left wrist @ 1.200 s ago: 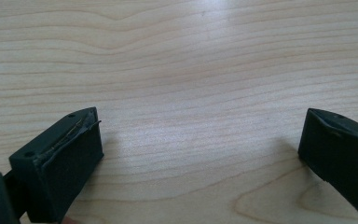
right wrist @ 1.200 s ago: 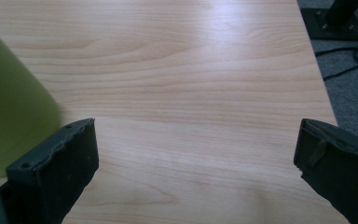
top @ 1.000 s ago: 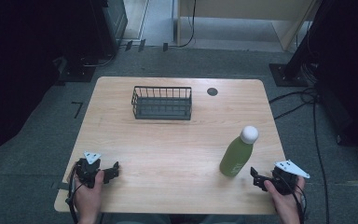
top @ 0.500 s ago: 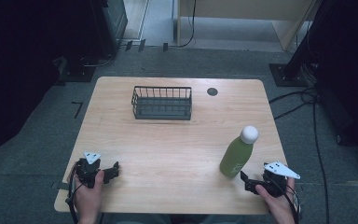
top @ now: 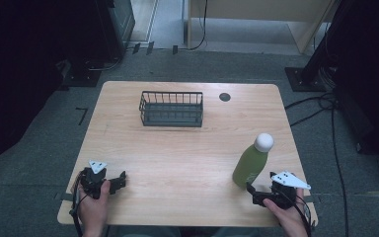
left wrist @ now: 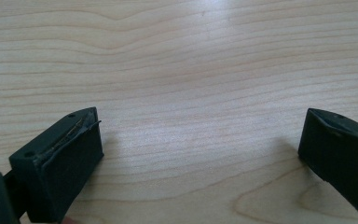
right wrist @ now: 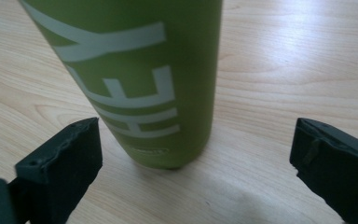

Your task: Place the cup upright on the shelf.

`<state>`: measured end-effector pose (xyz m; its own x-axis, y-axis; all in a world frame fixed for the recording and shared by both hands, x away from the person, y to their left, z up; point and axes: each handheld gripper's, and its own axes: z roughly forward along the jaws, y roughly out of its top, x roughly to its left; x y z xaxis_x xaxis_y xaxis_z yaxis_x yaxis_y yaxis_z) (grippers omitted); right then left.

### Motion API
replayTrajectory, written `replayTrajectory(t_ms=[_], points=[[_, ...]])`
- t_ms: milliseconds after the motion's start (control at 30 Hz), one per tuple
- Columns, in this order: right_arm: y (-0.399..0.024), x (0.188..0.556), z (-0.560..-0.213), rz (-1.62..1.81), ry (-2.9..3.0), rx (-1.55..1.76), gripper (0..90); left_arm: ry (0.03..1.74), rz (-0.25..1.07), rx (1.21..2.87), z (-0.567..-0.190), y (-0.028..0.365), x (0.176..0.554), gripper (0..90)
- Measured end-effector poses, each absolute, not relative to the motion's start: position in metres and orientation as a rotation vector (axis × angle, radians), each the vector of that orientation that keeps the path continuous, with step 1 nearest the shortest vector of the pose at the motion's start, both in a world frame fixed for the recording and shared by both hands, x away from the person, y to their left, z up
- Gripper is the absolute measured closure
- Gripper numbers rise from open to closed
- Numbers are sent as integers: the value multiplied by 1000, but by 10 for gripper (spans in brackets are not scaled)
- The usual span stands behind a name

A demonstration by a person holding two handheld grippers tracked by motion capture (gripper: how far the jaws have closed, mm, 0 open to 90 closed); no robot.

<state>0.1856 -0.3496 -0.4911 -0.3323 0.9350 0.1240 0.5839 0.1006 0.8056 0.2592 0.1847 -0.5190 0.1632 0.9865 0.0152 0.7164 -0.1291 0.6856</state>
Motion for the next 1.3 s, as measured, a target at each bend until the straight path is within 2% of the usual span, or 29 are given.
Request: replayTrajectory(t_ms=[100, 367, 433, 1300], points=[[-345, 186, -489, 1136, 1960, 1482, 63, 1610, 654, 1907, -519, 185, 259, 0], [-334, 191, -484, 1157, 1970, 1465, 82, 1611, 654, 1907, -519, 185, 259, 0], [-331, 193, -482, 1152, 1959, 1471, 130, 1610, 654, 1906, -519, 185, 259, 0], [-319, 207, -452, 1277, 1819, 1457, 153, 1610, 654, 1906, -519, 185, 259, 0]])
